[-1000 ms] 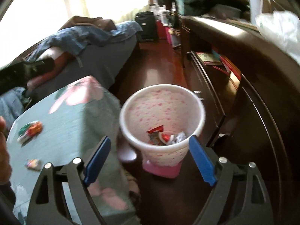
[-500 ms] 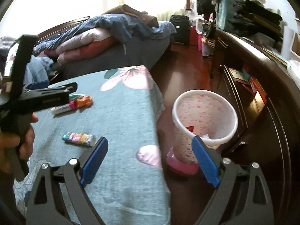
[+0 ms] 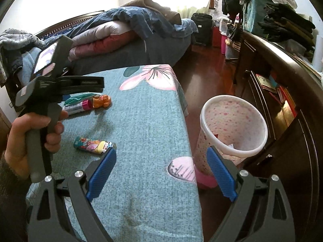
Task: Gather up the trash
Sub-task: 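Grasp the green-and-white wet-wipe pack with the left tool while the right tool grasps the colourful candy stick, then carry the wipe pack and candy stick over the wastebasket with both tools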
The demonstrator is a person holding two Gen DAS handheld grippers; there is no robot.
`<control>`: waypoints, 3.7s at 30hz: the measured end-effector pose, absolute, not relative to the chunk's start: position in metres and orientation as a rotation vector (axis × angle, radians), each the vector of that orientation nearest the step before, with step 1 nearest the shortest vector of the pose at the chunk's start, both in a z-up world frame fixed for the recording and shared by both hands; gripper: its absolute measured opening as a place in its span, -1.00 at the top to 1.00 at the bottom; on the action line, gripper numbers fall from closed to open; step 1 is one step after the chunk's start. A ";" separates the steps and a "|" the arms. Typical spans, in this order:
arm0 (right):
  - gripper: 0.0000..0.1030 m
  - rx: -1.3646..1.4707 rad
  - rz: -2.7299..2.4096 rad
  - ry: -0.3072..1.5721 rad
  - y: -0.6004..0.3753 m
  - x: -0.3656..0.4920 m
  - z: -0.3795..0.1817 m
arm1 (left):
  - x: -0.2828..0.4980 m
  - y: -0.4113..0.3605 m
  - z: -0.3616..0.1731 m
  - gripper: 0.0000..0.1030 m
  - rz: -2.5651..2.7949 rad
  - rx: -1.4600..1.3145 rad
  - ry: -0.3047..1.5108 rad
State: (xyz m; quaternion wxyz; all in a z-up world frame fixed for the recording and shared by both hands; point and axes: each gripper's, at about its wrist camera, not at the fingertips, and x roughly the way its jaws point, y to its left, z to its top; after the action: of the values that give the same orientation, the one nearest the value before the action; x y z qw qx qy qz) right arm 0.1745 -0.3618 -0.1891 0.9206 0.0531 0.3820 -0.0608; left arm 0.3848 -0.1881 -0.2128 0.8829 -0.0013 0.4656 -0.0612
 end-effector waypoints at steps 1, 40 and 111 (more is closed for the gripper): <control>-0.77 0.112 -0.125 0.782 -0.363 0.174 -0.188 | 0.386 -0.188 -0.215 -0.91 -0.121 -0.009 0.980; -0.89 0.159 0.018 0.953 -0.276 0.231 -0.220 | 0.297 -0.078 -0.154 -0.68 -0.197 -0.098 0.728; -0.57 0.296 -0.396 0.722 -0.495 0.129 -0.187 | 0.241 -0.337 -0.126 -0.69 -0.594 0.142 0.652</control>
State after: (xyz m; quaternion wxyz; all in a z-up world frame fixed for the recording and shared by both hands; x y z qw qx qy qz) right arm 0.1293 -0.4952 -0.1873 0.9058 0.1432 0.3498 -0.1915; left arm 0.2410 -0.3369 -0.1256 0.9019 0.0686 0.3154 -0.2872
